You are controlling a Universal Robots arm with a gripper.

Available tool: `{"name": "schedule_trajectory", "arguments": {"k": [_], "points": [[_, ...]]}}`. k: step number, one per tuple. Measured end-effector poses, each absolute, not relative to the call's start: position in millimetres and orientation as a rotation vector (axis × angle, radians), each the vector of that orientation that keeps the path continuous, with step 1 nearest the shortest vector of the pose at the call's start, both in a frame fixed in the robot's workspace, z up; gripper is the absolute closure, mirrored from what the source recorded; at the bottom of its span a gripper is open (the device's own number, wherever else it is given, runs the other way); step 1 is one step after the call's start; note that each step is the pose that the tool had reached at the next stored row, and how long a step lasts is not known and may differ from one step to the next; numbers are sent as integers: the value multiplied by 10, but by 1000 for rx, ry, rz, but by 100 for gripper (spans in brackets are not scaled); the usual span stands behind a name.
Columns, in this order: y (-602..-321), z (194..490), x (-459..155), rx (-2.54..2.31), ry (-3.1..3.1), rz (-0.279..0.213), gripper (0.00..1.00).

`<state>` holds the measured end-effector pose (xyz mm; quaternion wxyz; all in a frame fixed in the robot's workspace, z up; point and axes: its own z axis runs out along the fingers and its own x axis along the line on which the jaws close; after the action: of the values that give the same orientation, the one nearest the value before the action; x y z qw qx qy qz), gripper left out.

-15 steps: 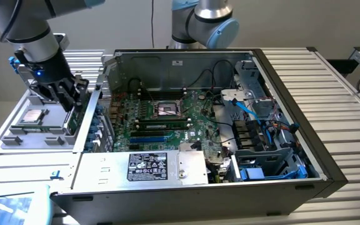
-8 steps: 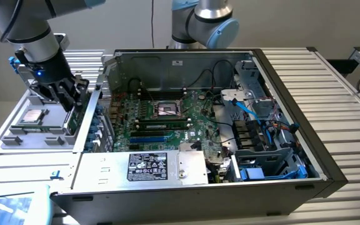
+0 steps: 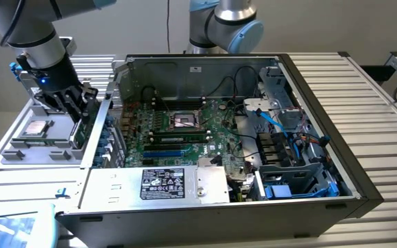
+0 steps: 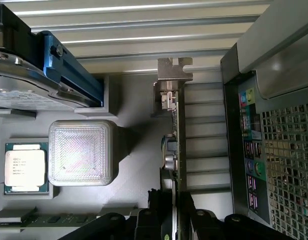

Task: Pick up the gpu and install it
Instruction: 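Pick up the gpu and move the gpu toward the slot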

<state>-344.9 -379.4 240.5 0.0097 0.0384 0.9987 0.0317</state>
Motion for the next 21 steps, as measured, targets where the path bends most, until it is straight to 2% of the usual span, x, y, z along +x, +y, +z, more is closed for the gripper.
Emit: {"name": "schedule_trajectory", "arguments": {"k": [8, 21], "points": [[-3794, 2417, -3449, 120, 3118, 99, 73], [-3794, 3009, -3449, 120, 3118, 97, 73]]}}
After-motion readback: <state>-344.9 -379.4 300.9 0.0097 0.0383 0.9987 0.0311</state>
